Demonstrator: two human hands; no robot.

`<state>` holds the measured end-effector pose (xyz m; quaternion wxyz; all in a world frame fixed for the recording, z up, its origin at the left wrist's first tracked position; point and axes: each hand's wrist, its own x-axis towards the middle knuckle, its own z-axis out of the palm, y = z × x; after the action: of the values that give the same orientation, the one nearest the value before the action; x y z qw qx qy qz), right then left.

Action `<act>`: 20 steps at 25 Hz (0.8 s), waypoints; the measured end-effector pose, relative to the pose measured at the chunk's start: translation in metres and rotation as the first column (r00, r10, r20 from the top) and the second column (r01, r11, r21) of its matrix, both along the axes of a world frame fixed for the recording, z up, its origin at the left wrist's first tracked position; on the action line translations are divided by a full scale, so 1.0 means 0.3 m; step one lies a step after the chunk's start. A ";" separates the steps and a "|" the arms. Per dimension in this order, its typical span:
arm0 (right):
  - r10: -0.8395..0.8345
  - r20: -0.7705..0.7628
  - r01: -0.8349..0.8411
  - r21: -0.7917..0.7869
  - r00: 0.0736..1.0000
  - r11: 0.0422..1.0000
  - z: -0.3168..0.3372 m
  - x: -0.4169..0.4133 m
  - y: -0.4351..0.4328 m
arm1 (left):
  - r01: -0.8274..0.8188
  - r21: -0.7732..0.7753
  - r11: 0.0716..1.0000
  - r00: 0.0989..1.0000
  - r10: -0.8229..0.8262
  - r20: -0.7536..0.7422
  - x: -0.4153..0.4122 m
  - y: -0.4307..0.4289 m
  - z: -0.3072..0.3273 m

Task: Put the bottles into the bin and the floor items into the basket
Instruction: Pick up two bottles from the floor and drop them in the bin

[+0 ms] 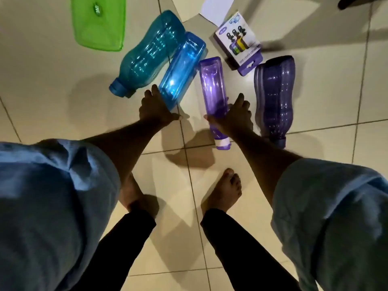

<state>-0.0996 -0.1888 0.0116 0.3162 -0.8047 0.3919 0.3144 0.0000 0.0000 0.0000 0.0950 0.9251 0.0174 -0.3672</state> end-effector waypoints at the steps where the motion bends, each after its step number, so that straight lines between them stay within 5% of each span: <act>1: -0.006 -0.011 0.006 0.030 1.000 1.000 -0.028 0.007 0.013 | -0.016 0.011 1.000 1.000 0.017 -0.007 0.004 -0.002 -0.022; 5: -0.091 0.021 0.088 0.105 0.996 0.991 -0.129 0.011 0.063 | -0.128 -0.119 0.985 0.992 0.126 -0.021 0.012 0.007 -0.104; 10: -0.216 0.064 0.216 0.014 0.974 0.976 -0.078 -0.005 0.082 | -0.119 -0.155 0.981 0.990 0.129 0.060 -0.022 0.034 -0.018; 15: -0.381 0.013 0.378 0.096 0.925 0.921 0.127 0.010 0.122 | -0.319 -0.213 0.923 0.945 0.295 -0.139 -0.131 0.095 0.216; 20: -0.489 0.025 0.482 0.138 0.872 0.865 0.447 0.003 0.196 | -0.589 -0.327 0.739 0.806 0.508 -0.303 -0.246 0.189 0.553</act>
<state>-0.0986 -0.1299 0.1455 0.4471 -0.6675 0.5513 0.2250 -0.0739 0.0567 0.1660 0.3870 0.7973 0.2229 -0.4060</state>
